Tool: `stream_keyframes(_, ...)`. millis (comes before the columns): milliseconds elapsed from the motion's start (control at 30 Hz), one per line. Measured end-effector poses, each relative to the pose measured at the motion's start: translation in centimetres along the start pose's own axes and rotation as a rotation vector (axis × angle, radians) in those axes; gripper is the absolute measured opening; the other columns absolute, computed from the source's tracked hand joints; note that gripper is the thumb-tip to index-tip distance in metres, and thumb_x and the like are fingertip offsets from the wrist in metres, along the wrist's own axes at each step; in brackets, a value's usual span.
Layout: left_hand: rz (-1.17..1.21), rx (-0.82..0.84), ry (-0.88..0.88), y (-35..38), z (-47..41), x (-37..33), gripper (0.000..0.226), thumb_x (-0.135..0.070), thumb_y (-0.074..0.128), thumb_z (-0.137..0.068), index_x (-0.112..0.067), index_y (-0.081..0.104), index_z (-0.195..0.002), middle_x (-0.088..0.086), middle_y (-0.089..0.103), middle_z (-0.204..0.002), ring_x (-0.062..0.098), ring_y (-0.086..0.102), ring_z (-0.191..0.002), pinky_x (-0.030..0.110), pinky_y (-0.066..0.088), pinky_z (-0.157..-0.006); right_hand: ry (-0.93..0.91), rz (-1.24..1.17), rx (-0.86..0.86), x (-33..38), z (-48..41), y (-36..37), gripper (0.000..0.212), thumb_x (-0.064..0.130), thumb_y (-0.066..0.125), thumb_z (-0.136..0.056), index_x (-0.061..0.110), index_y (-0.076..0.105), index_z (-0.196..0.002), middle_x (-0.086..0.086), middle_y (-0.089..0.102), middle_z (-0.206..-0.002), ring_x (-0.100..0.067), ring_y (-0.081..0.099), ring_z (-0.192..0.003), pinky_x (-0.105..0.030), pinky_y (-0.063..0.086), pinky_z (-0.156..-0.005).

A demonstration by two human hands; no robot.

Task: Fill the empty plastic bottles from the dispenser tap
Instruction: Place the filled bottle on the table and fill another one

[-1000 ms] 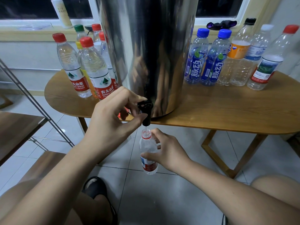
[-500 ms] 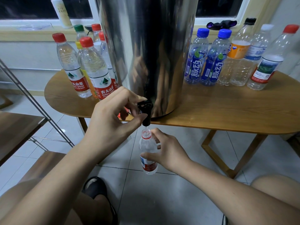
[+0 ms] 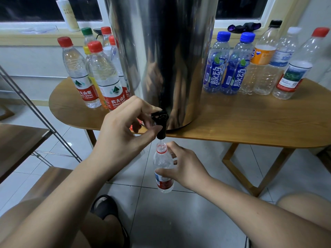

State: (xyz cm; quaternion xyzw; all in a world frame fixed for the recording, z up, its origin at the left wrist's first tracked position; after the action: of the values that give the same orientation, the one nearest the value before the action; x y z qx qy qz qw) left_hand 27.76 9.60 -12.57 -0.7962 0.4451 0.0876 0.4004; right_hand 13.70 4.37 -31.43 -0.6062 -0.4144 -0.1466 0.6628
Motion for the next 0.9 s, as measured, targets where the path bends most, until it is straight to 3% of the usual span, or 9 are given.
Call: stream_keyframes(900, 0.007, -0.002, 0.001, 0.01, 0.00, 0.07, 0.041, -0.005, 0.088, -0.088, -0.029, 0.061, -0.107, -0.003, 0.063, -0.088, 0.016, 0.065, -0.079, 0.028, 0.050, -0.066, -0.005, -0.016, -0.005, -0.14, 0.10, 0.16, 0.066, 0.057, 0.089, -0.079, 0.042, 0.050, -0.130, 0.016, 0.070, -0.131, -0.009, 0.067, -0.110, -0.039, 0.061, -0.095)
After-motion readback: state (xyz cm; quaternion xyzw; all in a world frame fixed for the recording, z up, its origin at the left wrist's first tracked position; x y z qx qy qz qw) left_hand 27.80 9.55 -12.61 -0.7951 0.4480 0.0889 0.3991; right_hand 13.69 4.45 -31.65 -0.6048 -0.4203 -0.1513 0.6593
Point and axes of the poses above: each hand's wrist, its own z-axis away from the middle knuckle, its own y-axis out of the palm, x = y × z, the point moved 10 cm from there along -z, towards the middle knuckle
